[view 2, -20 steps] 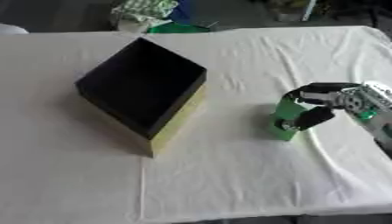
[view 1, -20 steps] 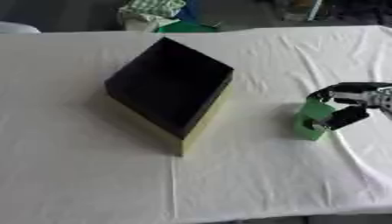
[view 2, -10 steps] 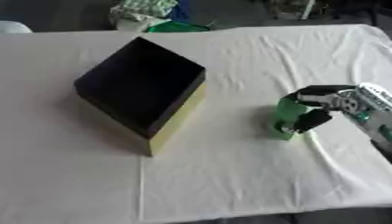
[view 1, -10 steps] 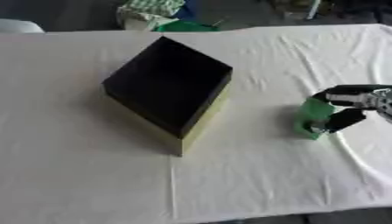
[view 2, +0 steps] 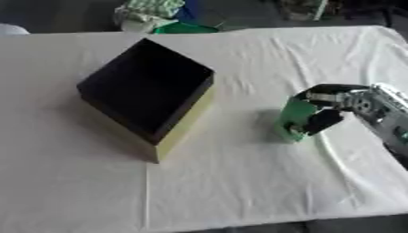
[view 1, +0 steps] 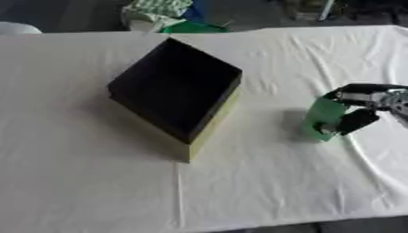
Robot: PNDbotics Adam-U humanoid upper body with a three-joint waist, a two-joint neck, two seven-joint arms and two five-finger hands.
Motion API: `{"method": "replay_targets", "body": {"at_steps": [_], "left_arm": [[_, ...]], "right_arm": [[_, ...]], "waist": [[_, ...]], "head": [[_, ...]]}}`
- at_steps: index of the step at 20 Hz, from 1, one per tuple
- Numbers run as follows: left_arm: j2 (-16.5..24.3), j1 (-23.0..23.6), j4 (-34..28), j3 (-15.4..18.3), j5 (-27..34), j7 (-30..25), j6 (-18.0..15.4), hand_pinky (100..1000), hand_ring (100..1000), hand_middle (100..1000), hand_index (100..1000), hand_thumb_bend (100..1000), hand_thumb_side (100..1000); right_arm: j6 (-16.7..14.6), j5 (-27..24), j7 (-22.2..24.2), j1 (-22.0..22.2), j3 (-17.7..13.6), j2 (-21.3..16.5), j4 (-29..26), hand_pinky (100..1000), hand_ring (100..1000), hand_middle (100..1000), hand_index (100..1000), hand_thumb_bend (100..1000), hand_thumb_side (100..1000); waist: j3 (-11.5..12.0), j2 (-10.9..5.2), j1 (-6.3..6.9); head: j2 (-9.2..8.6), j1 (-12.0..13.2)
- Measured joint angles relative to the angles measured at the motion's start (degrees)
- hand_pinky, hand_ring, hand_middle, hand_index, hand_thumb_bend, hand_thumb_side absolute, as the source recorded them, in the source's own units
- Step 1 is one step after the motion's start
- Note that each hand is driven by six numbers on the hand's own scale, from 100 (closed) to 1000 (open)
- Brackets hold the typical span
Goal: Pick up objects on the table and place them in the box.
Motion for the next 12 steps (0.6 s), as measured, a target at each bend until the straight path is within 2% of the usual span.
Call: {"method": "replay_targets", "body": {"at_steps": [5,9,12], "left_arm": [[0.00,0.02,0.00,0.00,0.00,-0.19,0.13,655,749,669,743,109,833],[0.00,0.02,0.00,-0.01,0.00,-0.30,0.14,656,750,669,743,108,832],[0.00,0.02,0.00,-0.06,0.00,-0.44,0.13,655,750,669,743,108,832]], "right_arm": [[-0.48,-0.83,-0.40,-3.22,-1.56,-1.53,-3.85,852,779,703,852,101,545],[-1.91,-0.87,0.96,-8.61,-1.75,-1.65,-5.78,854,778,703,854,100,556],[-3.13,-1.10,3.03,-13.99,-1.24,0.10,-5.50,857,778,703,855,100,563]], "waist": [[-0.07,-0.12,-0.15],[-0.04,-0.36,-0.22],[0.19,-0.52,-0.31]], "head": [[0.00,0.49],[0.01,0.59],[0.02,0.53]]}}
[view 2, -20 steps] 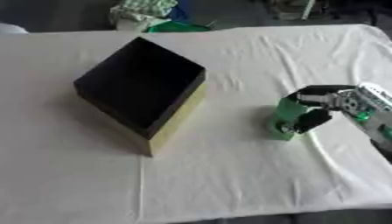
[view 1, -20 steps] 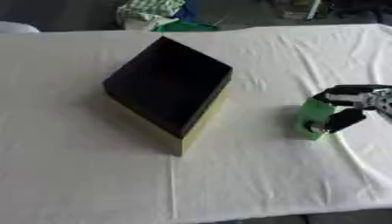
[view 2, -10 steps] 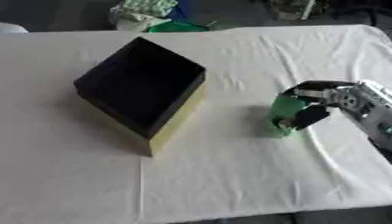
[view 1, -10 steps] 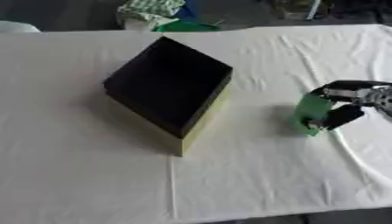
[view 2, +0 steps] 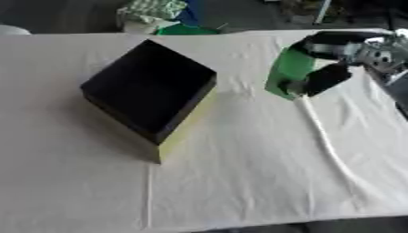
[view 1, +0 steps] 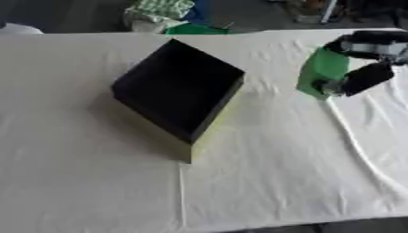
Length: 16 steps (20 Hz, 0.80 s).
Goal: Pick up objects on the table and place them in the box.
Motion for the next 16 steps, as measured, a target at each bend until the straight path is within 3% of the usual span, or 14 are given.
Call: {"method": "replay_targets", "body": {"at_steps": [4,5,6,10,16], "left_arm": [[-0.01,0.00,0.00,-0.28,0.06,-0.22,0.07,654,751,669,743,109,832],[-0.01,-0.01,0.00,-0.28,0.07,-0.25,0.07,654,751,670,743,106,835],[-0.02,-0.01,0.00,-0.29,0.10,-0.27,0.07,654,751,669,743,109,832],[-0.26,-0.06,0.00,-0.30,0.28,-0.32,0.09,653,751,670,743,109,831],[-0.55,-0.40,0.00,-0.31,0.44,-0.37,0.12,652,751,670,743,109,830]], "right_arm": [[-1.87,0.18,3.01,-7.51,1.30,5.14,4.17,854,775,701,855,100,579],[-2.42,0.42,3.64,-9.23,1.63,6.74,5.63,851,773,699,854,105,747],[-3.03,0.66,4.30,-10.82,1.96,8.39,7.13,848,770,696,852,100,588],[-5.24,2.40,5.93,-16.22,2.46,15.28,13.12,843,762,690,850,100,576],[-7.93,7.99,4.00,-21.35,1.50,24.17,19.46,840,755,683,846,100,566]], "waist": [[0.45,-0.12,-0.03],[0.57,-0.12,-0.01],[0.66,-0.12,-0.01],[1.29,-0.12,0.02],[1.99,-0.11,0.16]], "head": [[0.01,-0.38],[0.02,-0.47],[0.02,-0.54],[0.02,-1.09],[0.01,-2.00]]}}
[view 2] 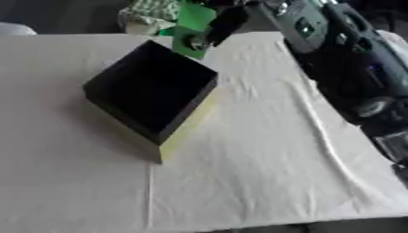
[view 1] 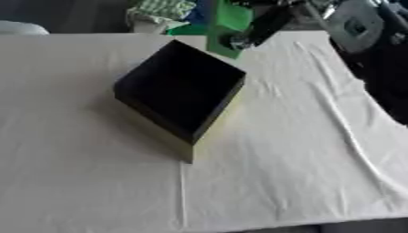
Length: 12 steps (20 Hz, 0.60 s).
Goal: Pick up objects on the table and place them in the box.
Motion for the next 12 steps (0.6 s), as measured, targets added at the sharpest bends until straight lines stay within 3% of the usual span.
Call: {"method": "replay_targets", "body": {"at_steps": [5,12], "left_arm": [[-0.23,-0.07,0.00,0.00,0.03,0.00,0.00,651,751,671,743,109,830],[-0.45,-0.08,0.00,-0.01,0.09,0.00,-0.02,648,747,670,742,110,831]], "right_arm": [[-2.09,3.75,-1.26,-1.55,-0.61,4.95,2.91,842,756,685,845,100,570],[-4.51,6.10,-0.56,-1.33,0.18,8.51,5.16,836,755,684,843,100,583]], "waist": [[0.26,0.00,0.01],[0.39,0.00,0.01]], "head": [[0.00,-0.54],[0.00,-0.96]]}}
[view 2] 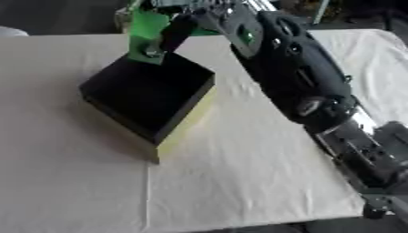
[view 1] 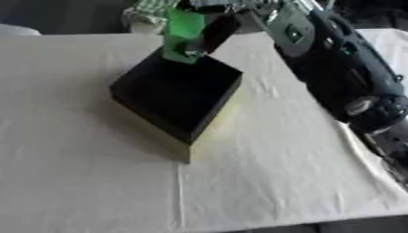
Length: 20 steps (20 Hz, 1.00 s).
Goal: Pick up objects on the table and place them in the box.
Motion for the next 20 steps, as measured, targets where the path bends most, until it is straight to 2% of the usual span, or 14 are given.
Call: {"method": "replay_targets", "body": {"at_steps": [12,20], "left_arm": [[-0.05,-0.01,0.00,-0.01,0.02,0.04,-0.05,647,745,668,741,112,834],[-0.49,-0.01,0.00,-0.02,0.11,-0.19,0.15,646,745,668,741,112,835]], "right_arm": [[-2.47,4.06,0.95,2.19,1.08,5.14,3.49,831,757,685,839,100,605],[-4.38,6.44,1.31,3.75,1.67,6.95,5.91,838,759,692,839,100,606]], "waist": [[0.32,0.38,0.00],[0.41,0.57,0.00]], "head": [[0.00,-0.45],[-0.02,-0.49]]}}
